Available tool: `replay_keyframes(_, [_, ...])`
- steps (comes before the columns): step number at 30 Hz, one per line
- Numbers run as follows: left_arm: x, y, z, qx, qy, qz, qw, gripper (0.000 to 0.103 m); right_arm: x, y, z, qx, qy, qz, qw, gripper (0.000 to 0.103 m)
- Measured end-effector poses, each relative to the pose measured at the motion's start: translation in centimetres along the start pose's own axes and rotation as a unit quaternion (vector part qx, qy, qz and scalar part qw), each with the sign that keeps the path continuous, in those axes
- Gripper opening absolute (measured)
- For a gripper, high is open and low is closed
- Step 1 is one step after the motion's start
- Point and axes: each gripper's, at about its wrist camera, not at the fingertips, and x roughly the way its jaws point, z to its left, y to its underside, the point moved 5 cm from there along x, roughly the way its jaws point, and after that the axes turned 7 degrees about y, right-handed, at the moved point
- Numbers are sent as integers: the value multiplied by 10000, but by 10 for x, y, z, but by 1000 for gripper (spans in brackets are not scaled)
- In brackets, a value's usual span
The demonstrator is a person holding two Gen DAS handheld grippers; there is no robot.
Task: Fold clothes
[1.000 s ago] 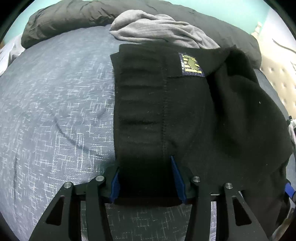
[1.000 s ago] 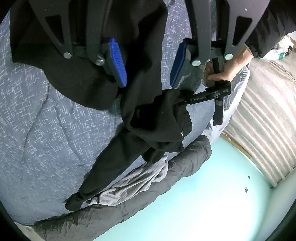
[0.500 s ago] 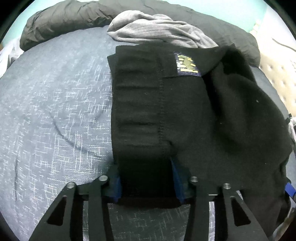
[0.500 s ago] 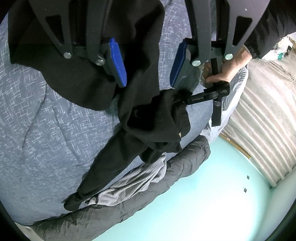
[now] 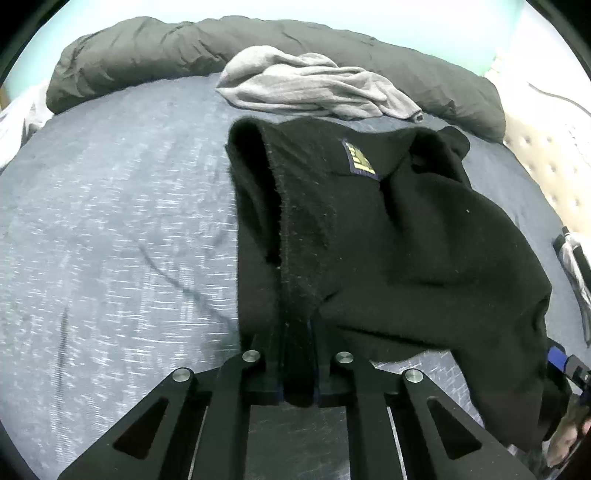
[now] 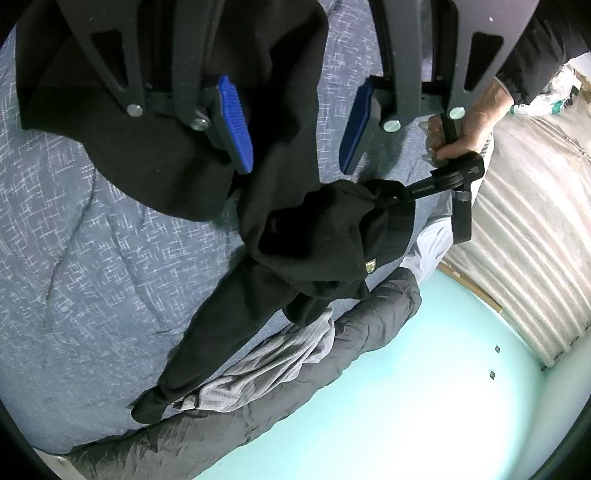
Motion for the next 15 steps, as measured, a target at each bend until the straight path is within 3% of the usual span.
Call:
replay_keyframes(5, [-13, -8, 15, 68, -8, -86, 9999, 8, -1, 0, 0, 18, -23, 11, 10000, 50])
replay_keyframes(15, [-70, 9, 29, -23, -76, -295, 9995, 7, -2, -1, 3, 30, -55, -16, 10000, 50])
